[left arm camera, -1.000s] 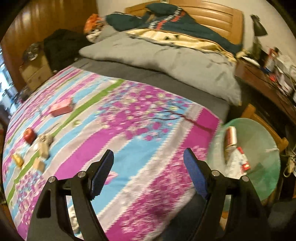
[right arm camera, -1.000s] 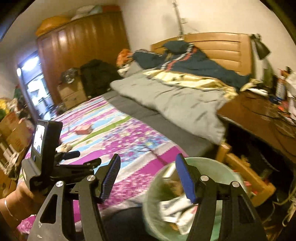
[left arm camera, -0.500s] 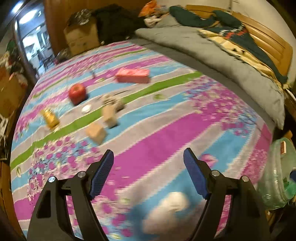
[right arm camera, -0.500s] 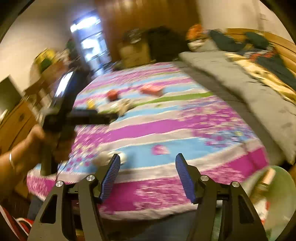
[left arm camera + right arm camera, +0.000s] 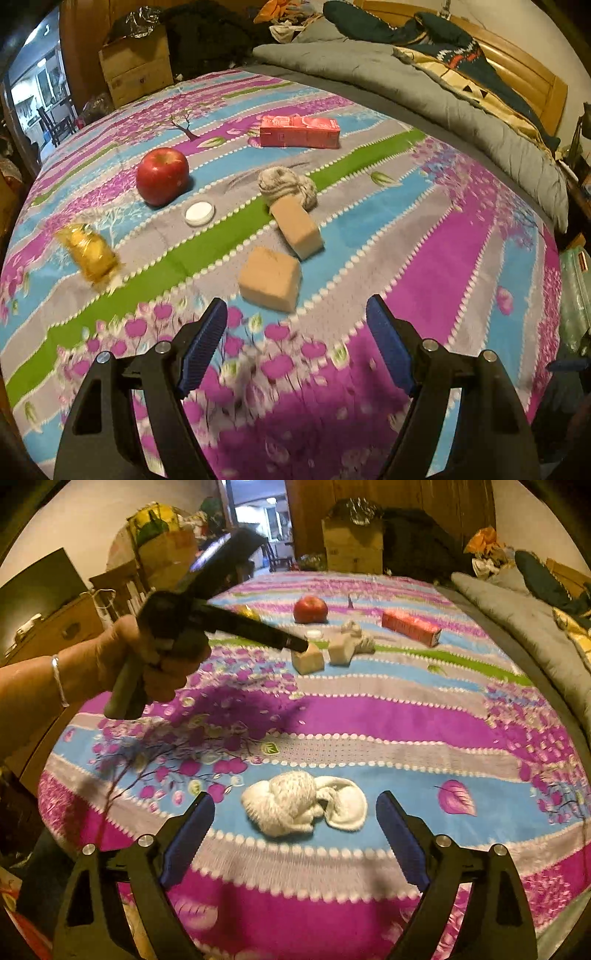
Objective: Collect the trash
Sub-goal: 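Grasp the beige sponge block with the left gripper while the right gripper grasps the white cloth bundle, then carry the beige block and white cloth to the green bin and release both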
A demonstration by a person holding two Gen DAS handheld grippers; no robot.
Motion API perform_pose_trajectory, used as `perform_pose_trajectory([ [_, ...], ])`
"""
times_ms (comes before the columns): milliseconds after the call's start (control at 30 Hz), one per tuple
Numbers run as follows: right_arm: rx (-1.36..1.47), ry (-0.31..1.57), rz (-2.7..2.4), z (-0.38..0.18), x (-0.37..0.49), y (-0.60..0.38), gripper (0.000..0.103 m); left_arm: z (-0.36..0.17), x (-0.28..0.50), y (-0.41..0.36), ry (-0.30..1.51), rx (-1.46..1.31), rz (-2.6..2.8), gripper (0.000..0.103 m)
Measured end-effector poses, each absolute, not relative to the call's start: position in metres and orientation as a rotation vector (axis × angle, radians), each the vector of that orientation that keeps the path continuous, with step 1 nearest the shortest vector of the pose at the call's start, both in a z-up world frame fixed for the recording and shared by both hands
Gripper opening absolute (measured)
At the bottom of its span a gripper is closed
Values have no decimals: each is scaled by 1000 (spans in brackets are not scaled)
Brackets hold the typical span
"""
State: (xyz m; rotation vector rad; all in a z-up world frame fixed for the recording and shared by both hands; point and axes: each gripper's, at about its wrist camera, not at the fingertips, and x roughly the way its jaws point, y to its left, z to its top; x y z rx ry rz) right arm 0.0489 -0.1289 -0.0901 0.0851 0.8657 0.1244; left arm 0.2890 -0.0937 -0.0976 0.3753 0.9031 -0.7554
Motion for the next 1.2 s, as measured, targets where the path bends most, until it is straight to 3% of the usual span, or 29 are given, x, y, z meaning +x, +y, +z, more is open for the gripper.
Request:
perform_pose_trajectory([
  [200, 77, 914, 98, -119, 82, -129, 89, -131, 313, -115, 908, 478, -759, 74],
  [233, 60, 921, 92, -124, 87, -127, 84, -137, 319, -117, 919, 481, -749, 74],
  [267, 54, 929, 95, -128, 90, -127, 79, -141, 322, -118, 929, 477, -744, 63],
  [300, 60, 935, 109, -130, 92, -127, 67, -148, 328, -119, 960, 469, -744, 48],
  [333, 72, 940, 129, -132, 93, -126, 59, -151, 330, -119, 968, 470, -734, 45],
  [433, 78, 942, 154, -133, 92, -120, 47, -152, 329, -111, 969, 436, -748, 40],
  [500, 84, 940, 167, -133, 89, -117, 44, -149, 325, -102, 979, 398, -753, 39],
  [833, 185, 854, 262, -89, 59, -126, 41, -102, 249, -54, 936, 278, -638, 38],
  [1200, 166, 724, 173, -16, 17, -148, 41, -38, 174, -64, 801, 332, -355, 39],
])
